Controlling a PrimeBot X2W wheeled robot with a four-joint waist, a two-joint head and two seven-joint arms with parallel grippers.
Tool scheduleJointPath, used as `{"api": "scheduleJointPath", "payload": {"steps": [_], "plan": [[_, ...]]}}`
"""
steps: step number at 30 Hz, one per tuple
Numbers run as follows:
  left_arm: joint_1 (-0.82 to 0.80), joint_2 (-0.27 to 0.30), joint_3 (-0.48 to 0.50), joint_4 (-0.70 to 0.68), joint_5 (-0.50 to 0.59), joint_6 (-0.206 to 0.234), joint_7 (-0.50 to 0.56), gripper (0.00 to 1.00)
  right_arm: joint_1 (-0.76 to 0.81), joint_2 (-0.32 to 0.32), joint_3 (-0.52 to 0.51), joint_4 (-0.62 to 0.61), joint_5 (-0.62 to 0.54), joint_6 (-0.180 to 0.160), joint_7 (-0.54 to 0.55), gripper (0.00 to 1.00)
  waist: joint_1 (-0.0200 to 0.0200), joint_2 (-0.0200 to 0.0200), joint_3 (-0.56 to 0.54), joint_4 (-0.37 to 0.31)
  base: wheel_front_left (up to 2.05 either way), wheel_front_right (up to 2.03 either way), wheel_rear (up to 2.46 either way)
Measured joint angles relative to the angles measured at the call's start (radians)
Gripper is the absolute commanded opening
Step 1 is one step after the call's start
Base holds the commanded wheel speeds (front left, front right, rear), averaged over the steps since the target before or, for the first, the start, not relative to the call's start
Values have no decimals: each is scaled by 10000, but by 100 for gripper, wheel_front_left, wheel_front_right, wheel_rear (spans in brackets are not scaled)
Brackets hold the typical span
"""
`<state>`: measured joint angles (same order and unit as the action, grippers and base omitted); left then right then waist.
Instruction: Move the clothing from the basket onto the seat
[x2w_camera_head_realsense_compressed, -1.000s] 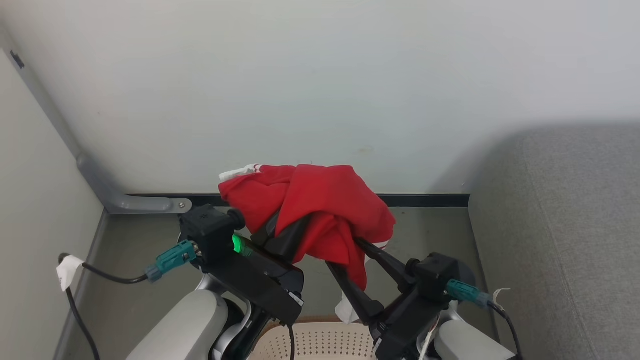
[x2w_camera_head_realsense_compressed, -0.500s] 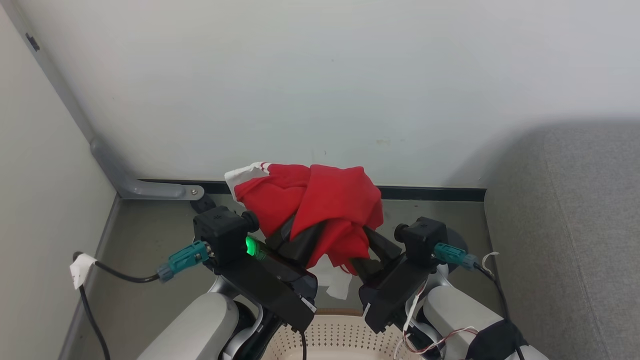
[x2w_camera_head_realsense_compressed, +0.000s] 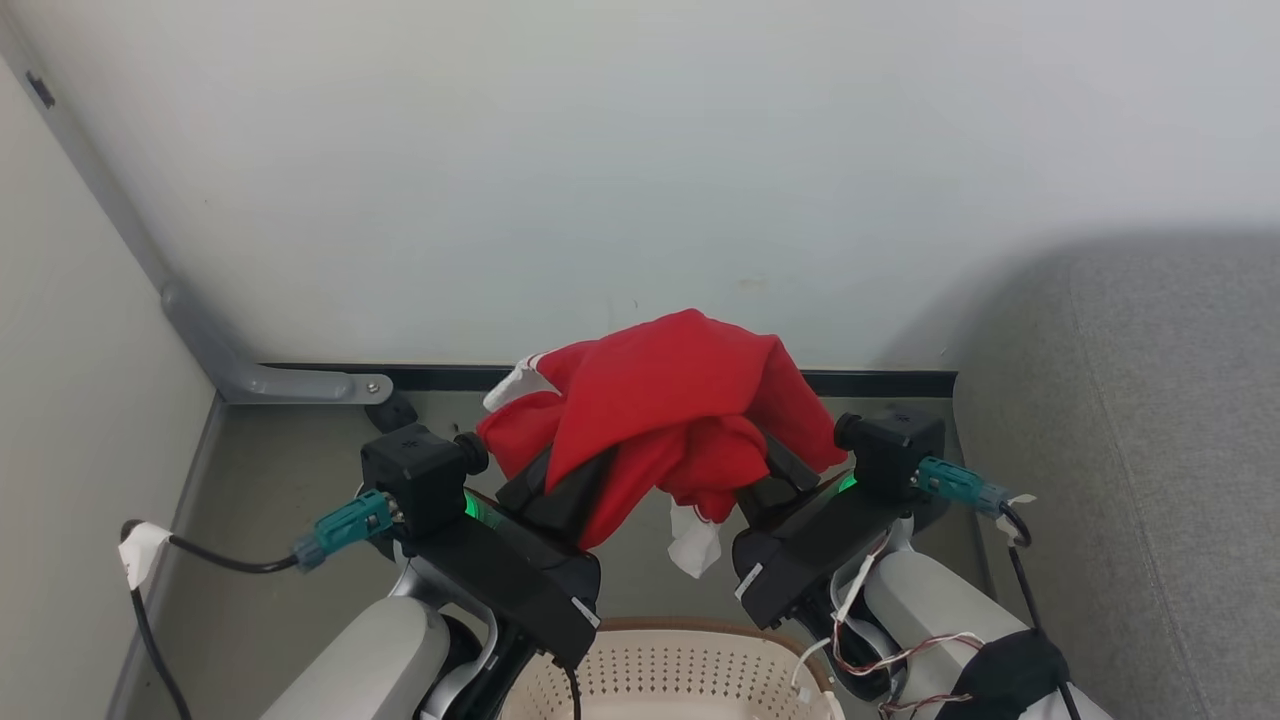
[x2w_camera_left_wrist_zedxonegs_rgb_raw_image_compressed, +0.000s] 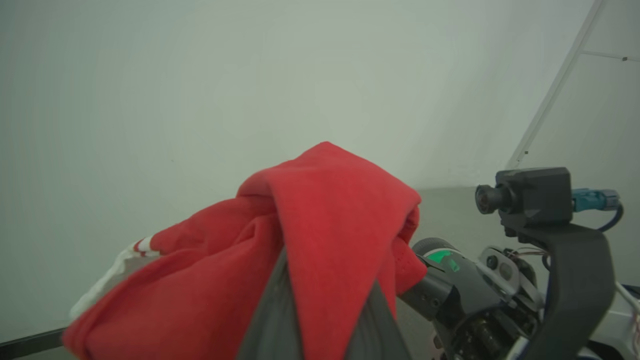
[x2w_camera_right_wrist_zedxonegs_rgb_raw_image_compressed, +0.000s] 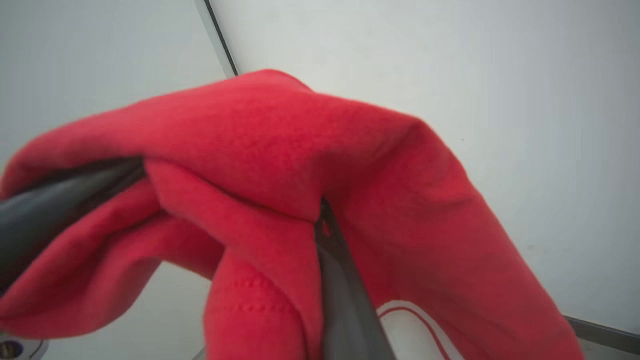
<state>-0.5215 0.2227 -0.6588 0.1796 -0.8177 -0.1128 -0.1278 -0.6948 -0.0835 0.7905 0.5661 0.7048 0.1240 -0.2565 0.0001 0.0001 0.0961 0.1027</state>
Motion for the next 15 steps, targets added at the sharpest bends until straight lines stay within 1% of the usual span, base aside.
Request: {"api": "scheduleJointPath", "payload": {"steps": [2, 3, 10, 15], "plan": [[15, 38, 0, 13, 0, 31, 0, 52, 158, 10, -186, -134, 31, 0, 0, 0, 0, 0, -12, -77, 0, 0, 0], [22, 38, -4, 17, 0, 31, 0, 100, 177, 8, -267, -165, 73, 0, 0, 0, 0, 0, -18, -103, 0, 0, 0], [221, 92, -100, 21, -8, 29, 115, 100, 298, -151, -813, -380, 121, 0, 0, 0, 0, 0, -93, -278, 0, 0, 0], [466, 280, -165, -15, -6, 29, 115, 100, 432, -267, -1312, -527, 305, 0, -2, 0, 0, 0, -187, -450, 0, 0, 0]]}}
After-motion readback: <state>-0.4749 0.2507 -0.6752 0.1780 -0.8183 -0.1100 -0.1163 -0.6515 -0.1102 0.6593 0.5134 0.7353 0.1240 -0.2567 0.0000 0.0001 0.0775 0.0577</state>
